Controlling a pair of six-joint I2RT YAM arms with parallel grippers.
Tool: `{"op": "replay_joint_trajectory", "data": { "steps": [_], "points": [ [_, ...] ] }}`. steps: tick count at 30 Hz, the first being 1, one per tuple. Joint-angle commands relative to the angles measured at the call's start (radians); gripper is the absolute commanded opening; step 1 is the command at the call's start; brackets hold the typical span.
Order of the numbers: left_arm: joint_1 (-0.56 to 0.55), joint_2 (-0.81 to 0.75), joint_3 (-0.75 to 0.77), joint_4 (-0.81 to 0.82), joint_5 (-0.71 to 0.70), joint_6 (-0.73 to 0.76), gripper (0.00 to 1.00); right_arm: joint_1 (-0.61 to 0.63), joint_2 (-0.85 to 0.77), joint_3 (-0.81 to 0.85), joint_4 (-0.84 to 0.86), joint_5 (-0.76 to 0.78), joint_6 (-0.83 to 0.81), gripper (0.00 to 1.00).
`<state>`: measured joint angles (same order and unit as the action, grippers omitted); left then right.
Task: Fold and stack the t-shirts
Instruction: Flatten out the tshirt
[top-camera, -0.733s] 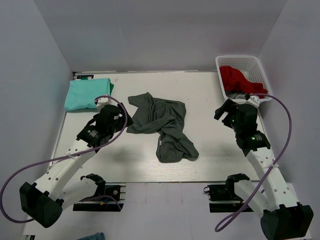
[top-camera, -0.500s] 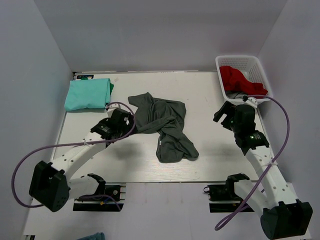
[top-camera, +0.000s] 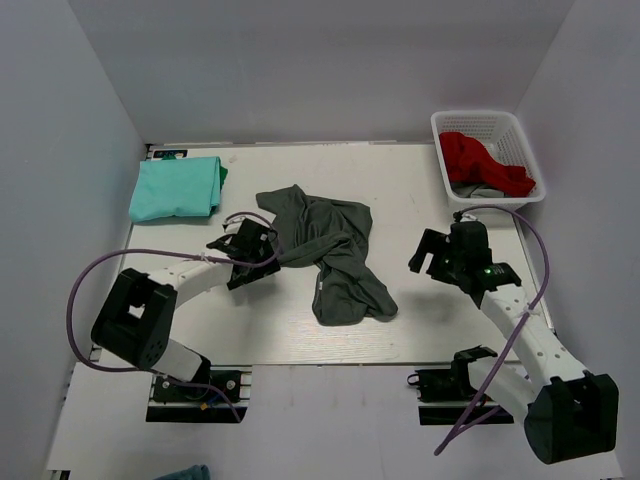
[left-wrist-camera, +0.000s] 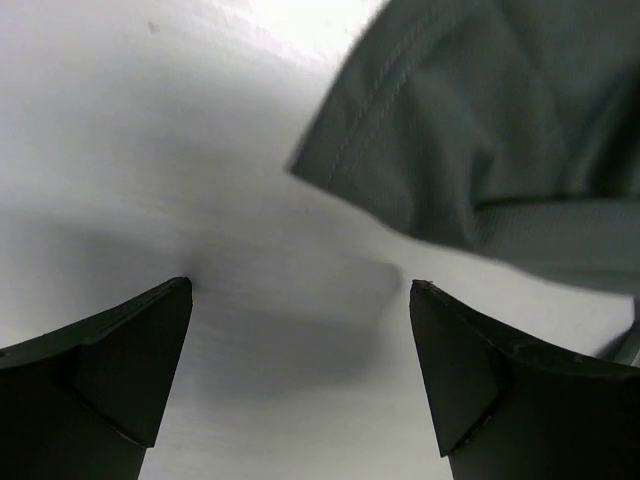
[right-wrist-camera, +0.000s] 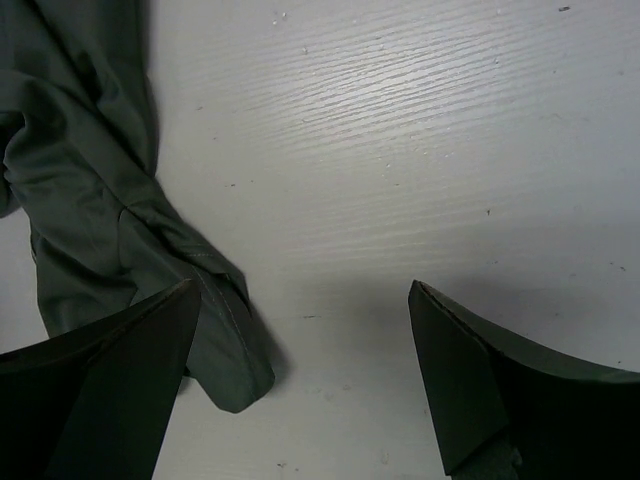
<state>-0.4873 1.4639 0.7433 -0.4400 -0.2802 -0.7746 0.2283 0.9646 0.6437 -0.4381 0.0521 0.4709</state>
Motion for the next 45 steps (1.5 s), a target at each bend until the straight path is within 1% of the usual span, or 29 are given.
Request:
{"op": "replay_joint_trajectory", "data": {
  "steps": [1, 2, 3, 5, 6, 8, 9, 12, 13, 14, 16, 17, 20, 22, 23, 25, 26, 29, 30, 33, 35, 36, 38, 39, 41, 44, 45],
  "points": [
    [0.049, 0.016, 0.047, 0.057, -0.010, -0.014, 1.00, 0.022, -0.037, 0.020, -0.020, -0.005, -0.041, 0.90],
    [0.058, 0.016, 0.047, 0.057, -0.001, -0.029, 1.00, 0.031, -0.035, 0.011, -0.016, -0.014, -0.038, 0.90],
    [0.068, 0.006, 0.047, 0.090, 0.024, -0.040, 1.00, 0.029, -0.033, 0.011, 0.001, -0.017, -0.038, 0.90],
    [0.079, -0.036, -0.018, 0.159, 0.099, -0.031, 1.00, 0.046, -0.006, 0.014, 0.010, -0.017, -0.031, 0.90],
    [0.090, -0.054, -0.033, 0.203, 0.111, -0.031, 0.99, 0.046, 0.003, 0.017, 0.010, -0.014, -0.028, 0.90],
    [0.101, -0.070, -0.042, 0.204, 0.087, -0.031, 0.99, 0.062, 0.028, 0.030, 0.013, -0.002, -0.028, 0.90],
    [0.101, -0.060, -0.027, 0.181, 0.075, -0.031, 0.99, 0.065, 0.037, 0.037, 0.025, 0.002, -0.025, 0.90],
    [0.110, 0.034, 0.042, 0.167, 0.075, -0.031, 0.90, 0.082, 0.052, 0.045, 0.039, 0.003, -0.025, 0.90],
    [0.110, 0.062, 0.054, 0.156, 0.075, -0.031, 0.78, 0.097, 0.059, 0.045, 0.035, 0.008, -0.023, 0.90],
    [0.110, 0.090, 0.065, 0.156, 0.091, -0.031, 0.73, 0.100, 0.062, 0.047, 0.029, 0.034, -0.020, 0.90],
    [0.110, 0.154, 0.065, 0.156, 0.121, -0.020, 0.66, 0.118, 0.086, 0.069, -0.009, 0.055, -0.017, 0.90],
    [0.110, 0.170, 0.065, 0.165, 0.140, -0.020, 0.60, 0.123, 0.097, 0.079, -0.020, 0.067, -0.018, 0.90],
    [0.110, 0.205, 0.056, 0.165, 0.141, -0.029, 0.56, 0.146, 0.118, 0.100, -0.045, 0.092, -0.017, 0.90],
    [0.110, 0.217, 0.047, 0.179, 0.141, -0.029, 0.45, 0.167, 0.121, 0.093, -0.045, 0.078, -0.017, 0.90],
    [0.110, 0.226, 0.047, 0.179, 0.141, -0.029, 0.22, 0.175, 0.126, 0.091, -0.051, 0.071, -0.012, 0.90],
    [0.110, 0.227, 0.047, 0.159, 0.131, -0.029, 0.02, 0.201, 0.137, 0.085, -0.066, 0.069, -0.002, 0.90],
    [0.110, 0.216, 0.056, 0.138, 0.131, -0.029, 0.00, 0.209, 0.143, 0.080, -0.083, 0.066, 0.002, 0.90],
    [0.101, 0.178, 0.056, 0.113, 0.108, -0.029, 0.00, 0.253, 0.157, 0.056, -0.093, 0.051, 0.000, 0.90],
    [0.101, 0.144, 0.044, 0.113, 0.108, -0.029, 0.00, 0.284, 0.160, 0.048, -0.088, 0.011, -0.020, 0.90],
    [0.101, 0.090, 0.021, 0.113, 0.099, -0.029, 0.00, 0.344, 0.201, 0.036, -0.085, -0.021, -0.034, 0.90],
    [0.101, 0.047, 0.010, 0.113, 0.099, -0.029, 0.00, 0.377, 0.236, 0.025, -0.073, -0.038, -0.029, 0.86],
    [0.101, 0.035, 0.010, 0.113, 0.099, -0.029, 0.00, 0.391, 0.244, 0.024, -0.073, -0.029, -0.022, 0.81],
    [0.101, 0.016, 0.010, 0.104, 0.099, -0.029, 0.00, 0.411, 0.261, 0.011, -0.074, -0.023, -0.003, 0.78],
    [0.101, 0.004, 0.010, 0.104, 0.099, -0.029, 0.00, 0.416, 0.267, 0.008, -0.076, -0.006, 0.014, 0.73],
    [0.101, -0.007, 0.010, 0.092, 0.090, -0.029, 0.00, 0.425, 0.285, -0.013, -0.076, 0.014, 0.028, 0.69],
    [0.101, -0.025, 0.001, 0.092, 0.090, -0.029, 0.00, 0.436, 0.312, -0.026, -0.068, 0.032, 0.052, 0.53],
    [0.101, -0.036, 0.001, 0.101, 0.090, -0.029, 0.00, 0.439, 0.318, -0.030, -0.054, 0.038, 0.060, 0.32]
  ]
}}
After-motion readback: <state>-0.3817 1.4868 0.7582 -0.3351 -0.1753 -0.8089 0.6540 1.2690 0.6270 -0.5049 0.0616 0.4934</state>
